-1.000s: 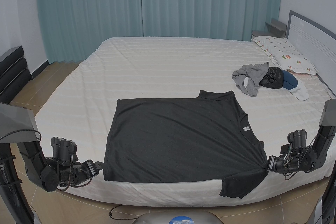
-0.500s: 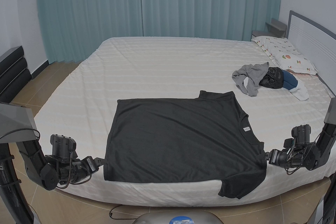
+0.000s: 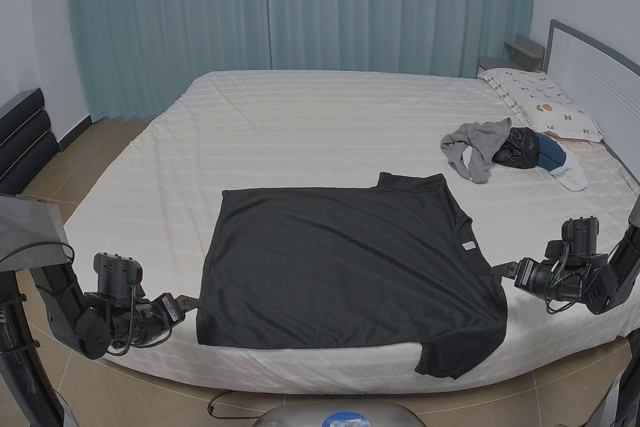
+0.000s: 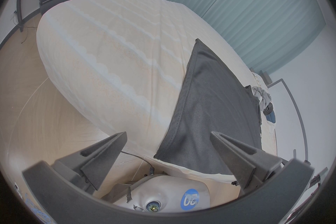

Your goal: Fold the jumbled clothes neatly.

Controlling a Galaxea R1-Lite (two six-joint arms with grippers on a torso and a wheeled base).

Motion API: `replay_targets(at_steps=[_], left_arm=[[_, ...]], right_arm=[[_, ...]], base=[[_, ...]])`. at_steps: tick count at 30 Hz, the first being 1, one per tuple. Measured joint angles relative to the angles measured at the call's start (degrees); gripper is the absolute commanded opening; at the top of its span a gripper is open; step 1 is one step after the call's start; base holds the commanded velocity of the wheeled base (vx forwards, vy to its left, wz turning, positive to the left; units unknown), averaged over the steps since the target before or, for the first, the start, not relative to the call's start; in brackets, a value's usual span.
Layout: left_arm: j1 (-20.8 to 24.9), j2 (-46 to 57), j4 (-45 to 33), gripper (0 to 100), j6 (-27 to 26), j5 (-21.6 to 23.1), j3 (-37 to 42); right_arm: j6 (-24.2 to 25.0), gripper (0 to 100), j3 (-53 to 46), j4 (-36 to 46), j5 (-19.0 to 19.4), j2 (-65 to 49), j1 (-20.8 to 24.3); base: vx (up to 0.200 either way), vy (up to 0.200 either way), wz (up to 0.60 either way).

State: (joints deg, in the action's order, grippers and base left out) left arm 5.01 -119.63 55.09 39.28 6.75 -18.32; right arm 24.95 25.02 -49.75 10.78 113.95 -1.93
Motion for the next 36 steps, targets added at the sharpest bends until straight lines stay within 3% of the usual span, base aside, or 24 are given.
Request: replay_targets(at_steps=[10,17,22,36], left_arm=[[-0.11,-0.17,0.33,100,0.32,-0.09,-0.17],[-0.8,-0.16,0.35,100,0.62,-0.11,-0.5],[-0.94,-0.17,0.35,100,0.71,-0.09,-0.67],[-0.91,-0.2,0.28,100,2.18,-0.02,-1.68]], right_arm=[[1.01,100,0.8,-0.2,-0.02,-0.39,0.41],[5.42,100,2.52,-0.26,-0.22,-0.79,0.83],[5.86,100,3.64,-0.3,-0.2,-0.74,1.41],[7.84,100,9.13,0.27,-0.2,1.63,2.39]], base=[[0.0,0.0,0.0],[0.2,0.0,0.0],[0.2,0.0,0.0],[0.0,0.0,0.0]])
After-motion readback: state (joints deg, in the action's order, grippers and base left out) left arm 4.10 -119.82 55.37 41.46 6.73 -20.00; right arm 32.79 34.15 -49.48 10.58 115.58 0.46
